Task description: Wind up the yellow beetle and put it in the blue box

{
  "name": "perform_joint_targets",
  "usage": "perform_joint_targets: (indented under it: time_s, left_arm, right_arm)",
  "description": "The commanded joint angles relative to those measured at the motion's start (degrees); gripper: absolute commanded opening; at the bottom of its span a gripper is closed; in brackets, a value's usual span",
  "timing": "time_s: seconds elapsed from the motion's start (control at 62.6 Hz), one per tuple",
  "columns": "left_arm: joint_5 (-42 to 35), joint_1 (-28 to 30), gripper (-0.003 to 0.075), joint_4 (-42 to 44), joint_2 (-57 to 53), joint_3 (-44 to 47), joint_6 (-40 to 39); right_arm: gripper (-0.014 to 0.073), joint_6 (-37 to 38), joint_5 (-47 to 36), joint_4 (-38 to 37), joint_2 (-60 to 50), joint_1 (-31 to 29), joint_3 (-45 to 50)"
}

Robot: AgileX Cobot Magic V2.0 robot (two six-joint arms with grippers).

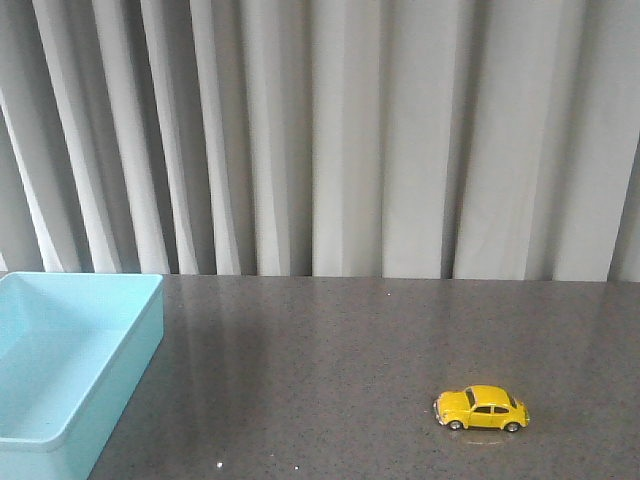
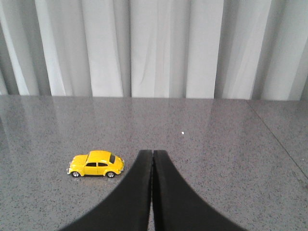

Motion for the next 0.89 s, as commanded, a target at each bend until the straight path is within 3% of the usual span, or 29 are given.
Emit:
perform_joint_targets:
  time_s: [0.0, 0.256, 0.527, 0.671, 0.783, 0.879]
  left_arm:
    - [-0.75, 0.01, -0.0006, -0.25, 5.57, -4.84, -0.06]
    - [5.7, 0.01, -0.0006, -0.37, 11.72, -5.74, -0.4]
    - [6.22, 0.01, 0.0029, 0.29, 13.66, -5.3, -0.35]
    - [6.35, 0.01, 0.0193, 0.34, 15.93, -5.3, -0.08]
    - [6.4, 0.01, 0.0388, 0.34, 17.87, -5.3, -0.08]
    - [6.38, 0.01, 0.0504, 0.34, 19.53, -5.3, -0.08]
  right_arm:
    - [-0.0004, -0.35, -1.41, -0.68, 6.26, -0.33, -5.23]
    - [-0.0004, -0.18, 0.54, -0.54, 15.54, -0.33, -5.4]
    - [0.0036, -0.24, 2.77, -0.33, 19.9, -0.33, -5.4]
    - [0.0199, -0.32, 2.7, 0.28, 21.46, -0.33, -5.4]
    - [0.04, -0.43, 2.48, 1.24, 21.91, -0.33, -5.4]
    - [0.0545, -0.11, 2.31, 1.66, 22.32, -0.33, -5.4]
